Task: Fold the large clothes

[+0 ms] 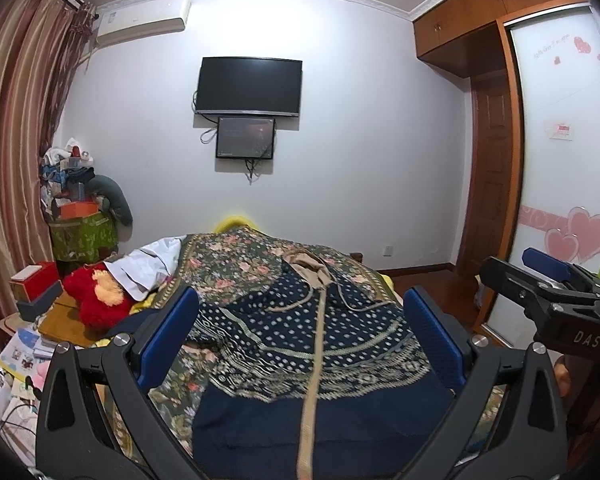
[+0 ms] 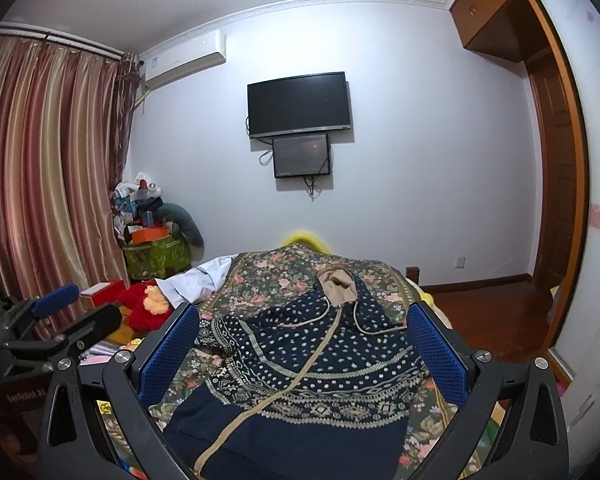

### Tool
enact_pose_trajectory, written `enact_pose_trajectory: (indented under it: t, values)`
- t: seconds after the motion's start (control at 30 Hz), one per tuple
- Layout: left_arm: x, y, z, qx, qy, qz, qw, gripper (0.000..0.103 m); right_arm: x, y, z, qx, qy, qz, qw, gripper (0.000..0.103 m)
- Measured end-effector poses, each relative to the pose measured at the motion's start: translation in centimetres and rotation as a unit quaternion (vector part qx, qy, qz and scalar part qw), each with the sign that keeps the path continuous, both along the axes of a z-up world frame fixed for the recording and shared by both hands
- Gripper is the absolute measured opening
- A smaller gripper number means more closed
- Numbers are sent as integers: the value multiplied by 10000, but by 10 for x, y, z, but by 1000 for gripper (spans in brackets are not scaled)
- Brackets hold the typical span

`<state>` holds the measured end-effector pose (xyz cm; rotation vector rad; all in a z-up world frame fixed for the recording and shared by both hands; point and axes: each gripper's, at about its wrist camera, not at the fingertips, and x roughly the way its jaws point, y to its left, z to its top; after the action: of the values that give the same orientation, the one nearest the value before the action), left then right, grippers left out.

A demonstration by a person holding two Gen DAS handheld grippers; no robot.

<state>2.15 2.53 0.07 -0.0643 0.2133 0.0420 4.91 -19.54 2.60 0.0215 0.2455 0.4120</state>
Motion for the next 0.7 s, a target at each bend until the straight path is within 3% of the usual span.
enact_pose_trajectory:
  t: [0.2,0.43,0.7]
  values:
    - [40,41,-1,-106,154,162,9997,103,52,32,-13,-188,157,51,9997,103]
    - [119,126,-31,-544,977,745,9909,103,137,76,-48,-529,648,26,9965,103]
    - [210,225,-106,-843,2146,1651,9590,103,260,118,-112,-923,1616,-27,9825,103]
